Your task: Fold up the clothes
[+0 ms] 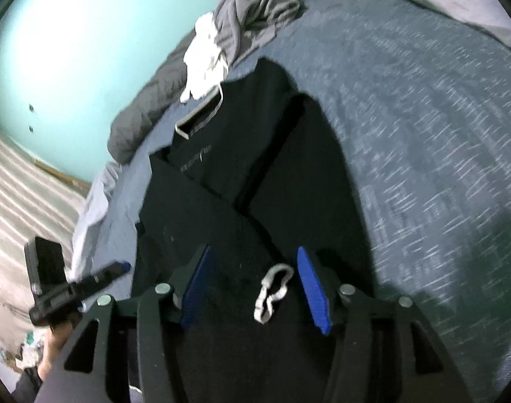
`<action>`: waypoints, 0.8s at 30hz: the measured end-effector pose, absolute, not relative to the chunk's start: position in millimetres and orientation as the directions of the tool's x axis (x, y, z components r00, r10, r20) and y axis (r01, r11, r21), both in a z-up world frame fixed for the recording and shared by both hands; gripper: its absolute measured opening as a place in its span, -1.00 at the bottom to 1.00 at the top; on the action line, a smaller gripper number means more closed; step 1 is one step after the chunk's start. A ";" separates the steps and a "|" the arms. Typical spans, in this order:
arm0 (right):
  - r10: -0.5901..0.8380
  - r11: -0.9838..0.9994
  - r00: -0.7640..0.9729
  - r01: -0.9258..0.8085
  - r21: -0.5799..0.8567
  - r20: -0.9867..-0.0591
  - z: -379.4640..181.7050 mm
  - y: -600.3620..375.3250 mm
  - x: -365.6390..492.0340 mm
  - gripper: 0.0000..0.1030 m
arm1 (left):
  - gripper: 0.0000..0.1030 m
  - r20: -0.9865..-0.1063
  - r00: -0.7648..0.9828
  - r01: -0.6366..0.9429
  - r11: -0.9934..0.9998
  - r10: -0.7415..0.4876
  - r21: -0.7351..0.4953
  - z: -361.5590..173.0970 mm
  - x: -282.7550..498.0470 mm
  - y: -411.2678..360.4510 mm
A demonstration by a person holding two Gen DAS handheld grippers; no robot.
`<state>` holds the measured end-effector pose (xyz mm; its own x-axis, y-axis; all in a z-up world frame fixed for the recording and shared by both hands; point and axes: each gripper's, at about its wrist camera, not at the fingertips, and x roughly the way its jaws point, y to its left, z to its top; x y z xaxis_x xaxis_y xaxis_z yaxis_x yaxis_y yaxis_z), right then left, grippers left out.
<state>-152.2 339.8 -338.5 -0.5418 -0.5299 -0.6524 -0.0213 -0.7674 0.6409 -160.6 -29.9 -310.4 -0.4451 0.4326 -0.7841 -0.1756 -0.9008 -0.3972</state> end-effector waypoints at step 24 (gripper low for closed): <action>-0.486 -0.766 -0.572 -0.084 0.637 -0.661 -337.3 361.4 -136.9 -0.58 | -0.03 -0.791 -0.466 -0.086 -0.909 0.398 -0.407 -320.4 -161.3 -74.8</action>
